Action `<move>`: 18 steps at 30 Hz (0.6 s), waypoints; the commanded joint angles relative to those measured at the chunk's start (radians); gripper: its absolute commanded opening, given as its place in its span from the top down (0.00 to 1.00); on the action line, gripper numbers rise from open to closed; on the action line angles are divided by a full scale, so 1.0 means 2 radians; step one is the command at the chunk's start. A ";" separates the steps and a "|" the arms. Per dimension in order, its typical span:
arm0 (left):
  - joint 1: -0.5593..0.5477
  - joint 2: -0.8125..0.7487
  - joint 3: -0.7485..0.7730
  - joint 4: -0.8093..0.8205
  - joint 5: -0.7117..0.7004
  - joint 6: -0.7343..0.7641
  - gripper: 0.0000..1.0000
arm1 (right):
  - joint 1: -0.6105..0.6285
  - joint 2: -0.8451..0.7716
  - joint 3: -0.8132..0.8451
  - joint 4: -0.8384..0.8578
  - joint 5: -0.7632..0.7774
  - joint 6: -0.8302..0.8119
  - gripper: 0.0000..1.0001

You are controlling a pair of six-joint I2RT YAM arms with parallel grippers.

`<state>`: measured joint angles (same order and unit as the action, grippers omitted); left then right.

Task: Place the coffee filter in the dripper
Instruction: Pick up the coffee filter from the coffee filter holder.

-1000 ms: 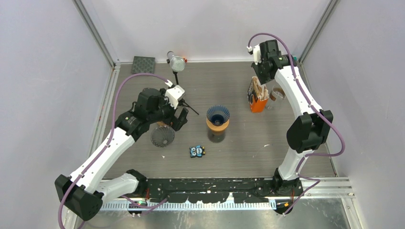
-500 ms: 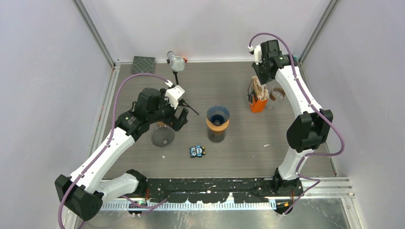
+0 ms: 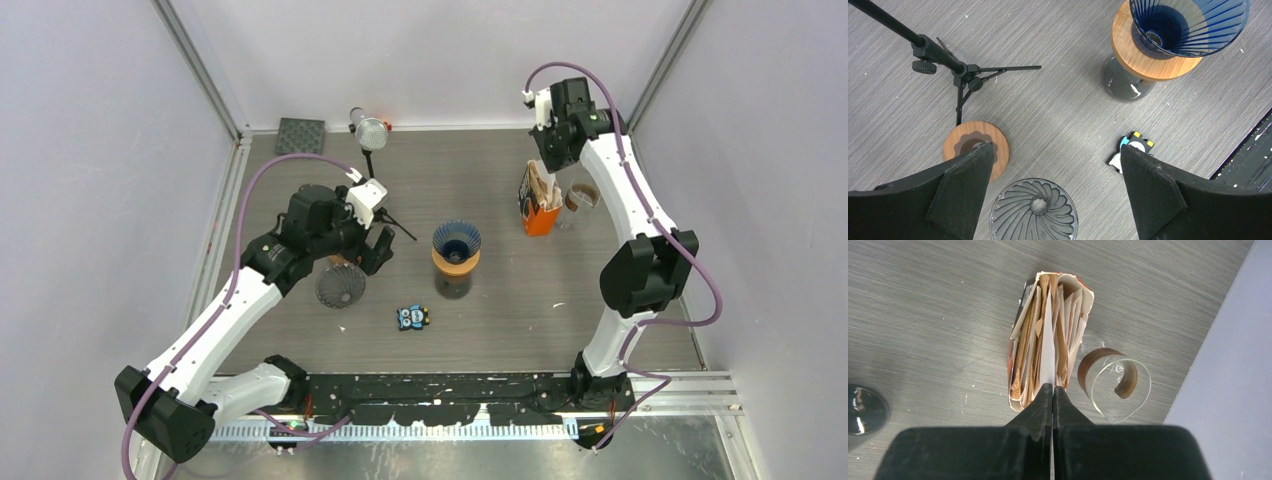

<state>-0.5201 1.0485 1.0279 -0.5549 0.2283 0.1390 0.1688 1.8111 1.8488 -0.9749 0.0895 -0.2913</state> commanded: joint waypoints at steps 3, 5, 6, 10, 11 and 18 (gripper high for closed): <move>0.002 -0.012 0.018 0.006 0.007 0.006 0.00 | -0.001 -0.053 0.053 -0.020 -0.016 0.007 1.00; 0.002 -0.012 0.019 0.004 0.007 0.008 0.00 | -0.001 -0.067 0.056 -0.027 -0.014 0.006 1.00; 0.002 -0.012 0.021 0.003 0.008 0.008 0.00 | -0.001 -0.073 0.058 -0.031 -0.014 0.004 0.99; 0.002 -0.011 0.028 -0.001 0.012 0.012 0.00 | -0.001 -0.108 0.065 -0.047 -0.021 -0.004 1.00; 0.002 -0.011 0.030 -0.002 0.013 0.013 0.00 | -0.001 -0.117 0.067 -0.052 -0.031 -0.007 1.00; 0.002 -0.010 0.050 -0.016 0.057 0.029 0.00 | 0.013 -0.190 0.056 -0.089 -0.207 -0.036 1.00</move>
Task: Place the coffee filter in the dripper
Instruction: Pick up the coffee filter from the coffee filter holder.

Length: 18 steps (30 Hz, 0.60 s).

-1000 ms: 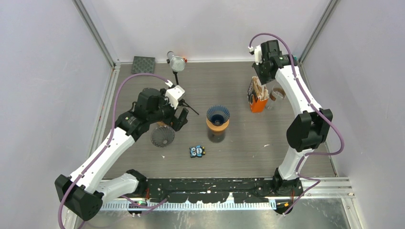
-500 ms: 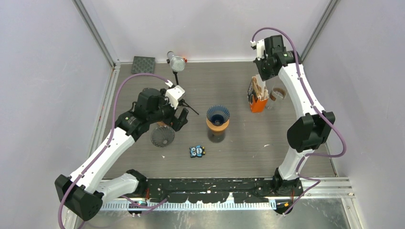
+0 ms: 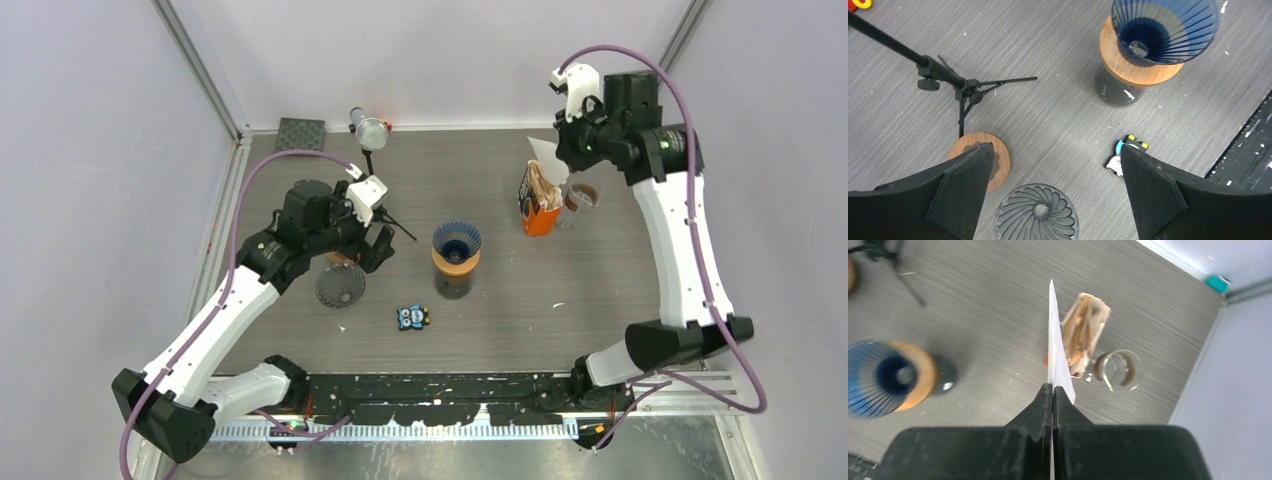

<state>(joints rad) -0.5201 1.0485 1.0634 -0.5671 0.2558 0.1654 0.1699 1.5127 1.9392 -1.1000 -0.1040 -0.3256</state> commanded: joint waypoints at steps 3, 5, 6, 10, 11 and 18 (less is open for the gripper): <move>0.002 -0.011 0.046 -0.024 0.103 0.022 0.00 | 0.038 -0.063 -0.008 -0.033 -0.172 -0.018 1.00; 0.002 -0.011 0.052 -0.030 0.138 0.025 0.00 | 0.065 -0.076 -0.027 -0.030 -0.200 -0.016 1.00; 0.002 -0.011 0.054 -0.031 0.152 0.025 0.00 | 0.081 -0.081 -0.040 -0.028 -0.207 -0.017 1.00; 0.002 -0.010 0.062 -0.032 0.191 0.034 0.00 | 0.167 -0.096 -0.093 -0.002 -0.219 -0.017 1.00; 0.002 -0.010 0.065 -0.032 0.197 0.035 0.00 | 0.178 -0.095 -0.100 0.000 -0.229 -0.016 1.00; 0.002 -0.013 0.081 -0.026 0.216 0.047 0.00 | 0.212 -0.074 -0.111 -0.002 -0.306 -0.031 0.99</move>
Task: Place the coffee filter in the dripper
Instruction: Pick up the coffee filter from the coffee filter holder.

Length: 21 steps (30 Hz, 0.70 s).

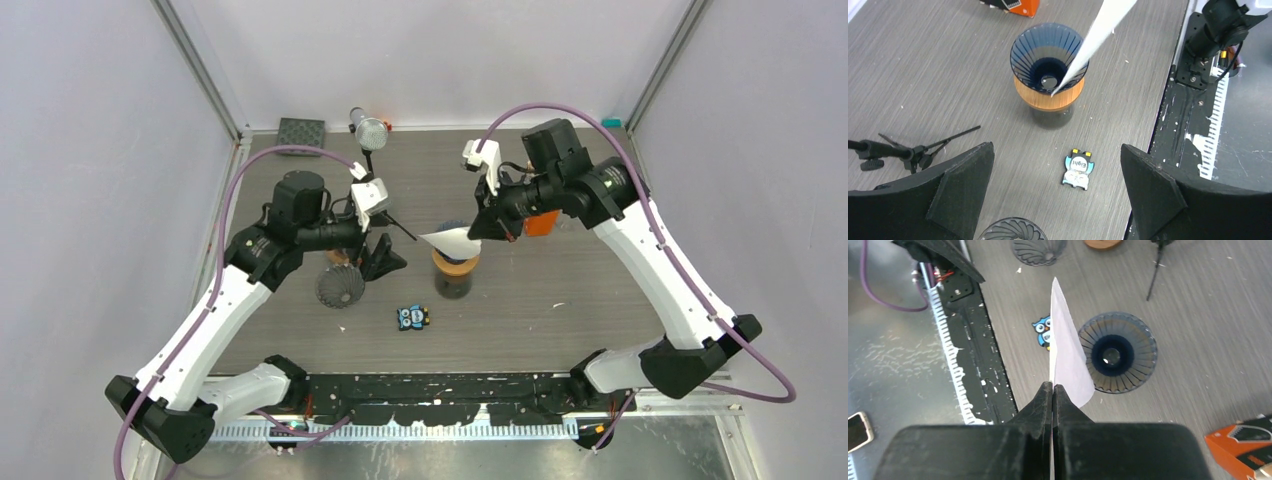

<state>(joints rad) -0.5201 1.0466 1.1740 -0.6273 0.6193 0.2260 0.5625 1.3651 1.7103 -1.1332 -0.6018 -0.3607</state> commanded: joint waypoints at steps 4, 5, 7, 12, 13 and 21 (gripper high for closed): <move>0.002 -0.006 0.030 0.018 0.065 0.018 0.03 | 0.034 0.009 0.009 0.012 -0.076 -0.019 1.00; 0.002 -0.004 0.029 0.022 0.076 0.017 0.04 | 0.036 0.011 0.010 0.011 -0.082 -0.020 1.00; 0.001 0.000 0.029 0.030 0.095 0.016 0.07 | 0.042 0.014 0.011 0.009 -0.091 -0.020 0.99; 0.001 0.006 0.024 0.036 0.132 0.020 0.24 | 0.046 0.016 0.012 0.010 -0.089 -0.022 1.00; 0.001 0.006 0.022 0.036 0.141 0.020 0.27 | 0.047 0.014 0.012 0.011 -0.089 -0.021 0.99; 0.000 0.011 -0.001 0.061 0.183 0.007 0.42 | 0.048 0.013 0.014 0.021 -0.088 -0.011 0.99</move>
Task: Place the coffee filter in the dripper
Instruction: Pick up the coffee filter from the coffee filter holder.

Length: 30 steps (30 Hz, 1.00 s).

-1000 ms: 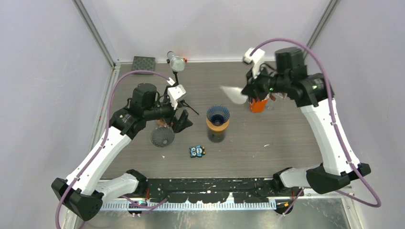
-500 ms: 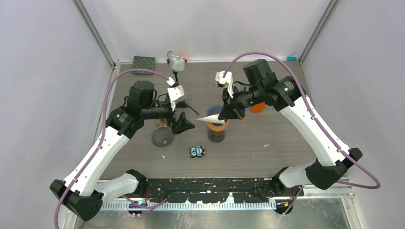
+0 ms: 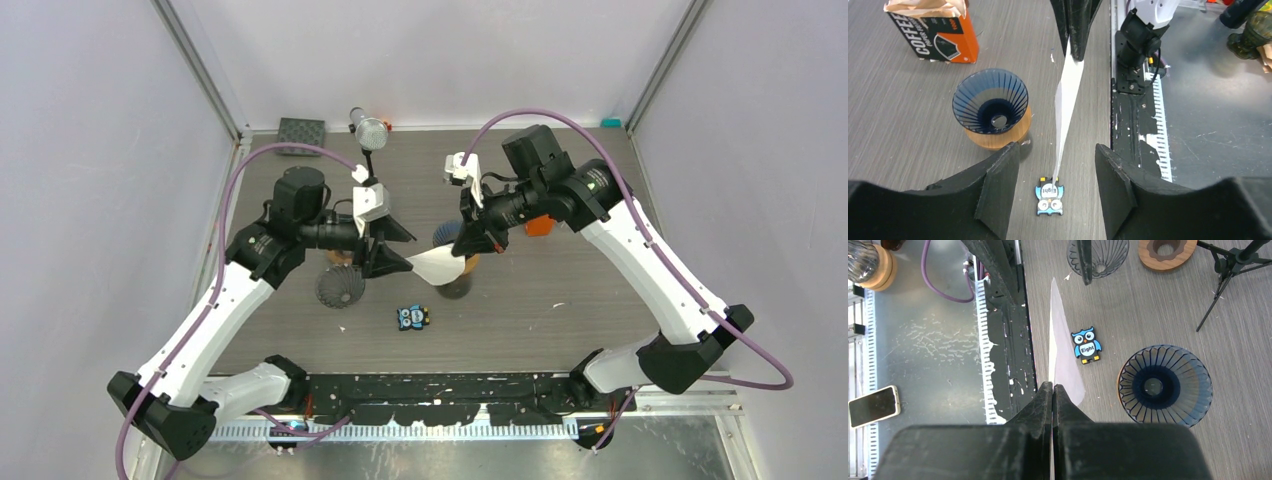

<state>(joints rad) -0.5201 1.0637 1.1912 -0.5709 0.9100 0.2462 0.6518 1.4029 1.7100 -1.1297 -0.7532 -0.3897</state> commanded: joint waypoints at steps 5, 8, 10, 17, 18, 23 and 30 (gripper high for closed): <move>-0.001 0.003 -0.023 0.046 0.033 -0.003 0.40 | 0.003 -0.007 0.016 0.018 -0.014 0.002 0.99; -0.001 0.000 -0.032 0.053 0.026 -0.003 0.39 | 0.002 -0.011 0.014 0.016 -0.015 -0.002 0.99; -0.001 0.000 -0.036 0.055 0.026 -0.003 0.41 | 0.003 -0.013 0.011 0.017 -0.015 -0.003 1.00; -0.001 0.005 -0.056 0.082 0.035 -0.018 0.51 | 0.003 -0.014 0.008 0.022 -0.011 -0.003 0.99; -0.001 0.006 -0.058 0.087 0.036 -0.022 0.54 | 0.003 -0.014 0.008 0.023 -0.010 -0.002 0.99; -0.001 0.011 -0.064 0.103 0.040 -0.035 0.72 | 0.003 -0.013 0.010 0.035 -0.007 0.007 0.99; 0.002 0.003 -0.073 0.129 0.050 -0.061 1.00 | 0.003 -0.015 0.003 0.060 0.021 0.035 0.82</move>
<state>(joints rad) -0.5205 1.0874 1.0565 -0.4068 0.9699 0.1757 0.6529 1.4029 1.7103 -1.0847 -0.7486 -0.3626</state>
